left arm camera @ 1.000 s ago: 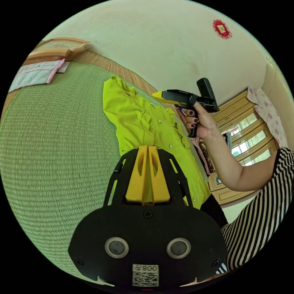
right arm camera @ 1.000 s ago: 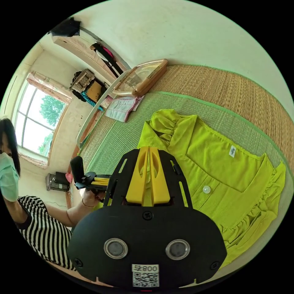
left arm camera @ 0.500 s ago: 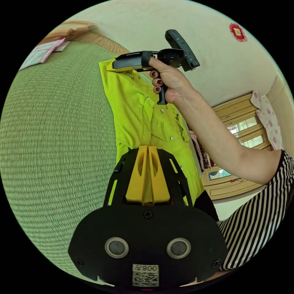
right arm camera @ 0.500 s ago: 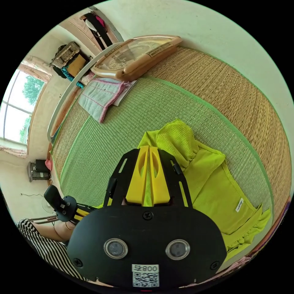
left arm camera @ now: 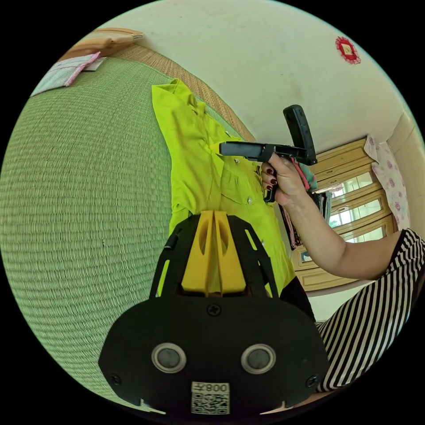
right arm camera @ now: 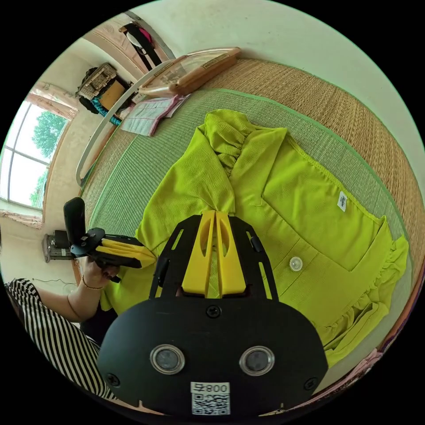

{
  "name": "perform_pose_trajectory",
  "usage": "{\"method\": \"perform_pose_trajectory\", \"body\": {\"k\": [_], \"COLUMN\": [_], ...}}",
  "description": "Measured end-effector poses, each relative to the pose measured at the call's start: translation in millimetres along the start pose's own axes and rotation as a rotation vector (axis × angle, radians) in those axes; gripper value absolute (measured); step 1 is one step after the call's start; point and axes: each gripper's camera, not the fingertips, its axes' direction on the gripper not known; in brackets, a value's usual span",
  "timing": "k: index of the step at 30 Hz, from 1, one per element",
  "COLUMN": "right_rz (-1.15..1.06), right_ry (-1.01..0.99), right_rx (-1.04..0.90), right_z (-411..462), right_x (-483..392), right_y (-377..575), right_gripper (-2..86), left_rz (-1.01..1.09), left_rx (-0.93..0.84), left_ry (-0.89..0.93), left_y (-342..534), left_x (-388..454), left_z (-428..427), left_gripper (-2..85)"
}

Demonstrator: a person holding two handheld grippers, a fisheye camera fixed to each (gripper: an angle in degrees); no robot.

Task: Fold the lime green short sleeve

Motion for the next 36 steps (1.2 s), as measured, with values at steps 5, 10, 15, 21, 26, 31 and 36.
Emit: {"method": "perform_pose_trajectory", "body": {"k": [5, 10, 15, 21, 26, 31, 36], "right_rz": [0.070, 0.133, 0.288, 0.529, 0.634, 0.576, 0.436], "right_ry": [-0.084, -0.104, -0.100, -0.091, -0.108, -0.027, 0.155], "right_rx": [0.066, 0.121, 0.057, 0.037, 0.061, 0.107, 0.125], "right_z": [-38.6, -108.3, -149.0, -185.3, -203.0, -229.3, -250.3], "right_x": [18.9, 27.8, 46.9, 56.7, 48.4, 33.3, 18.1], "right_y": [4.7, 60.9, 176.9, 342.0, 428.3, 424.3, 353.9], "right_gripper": [0.0, 0.0, 0.0, 0.1, 0.8, 3.8, 6.4], "left_rz": [0.037, 0.071, -0.001, -0.024, -0.151, -0.159, -0.087], "left_rx": [0.064, 0.186, 0.238, 0.089, 0.067, 0.100, 0.040], "left_ry": [0.113, 0.145, 0.172, 0.010, -0.073, -0.052, -0.021], "left_y": [1.5, 15.1, 32.8, 69.6, 113.3, 120.4, 86.5], "left_x": [-16.2, -19.2, -17.4, -0.5, -2.4, 5.7, 22.1], "left_z": [8.7, -0.4, -6.3, 4.4, 20.1, 44.2, 98.5], "left_gripper": [0.2, 0.1, 0.1, 0.1, 0.2, 0.4, 0.8]}}
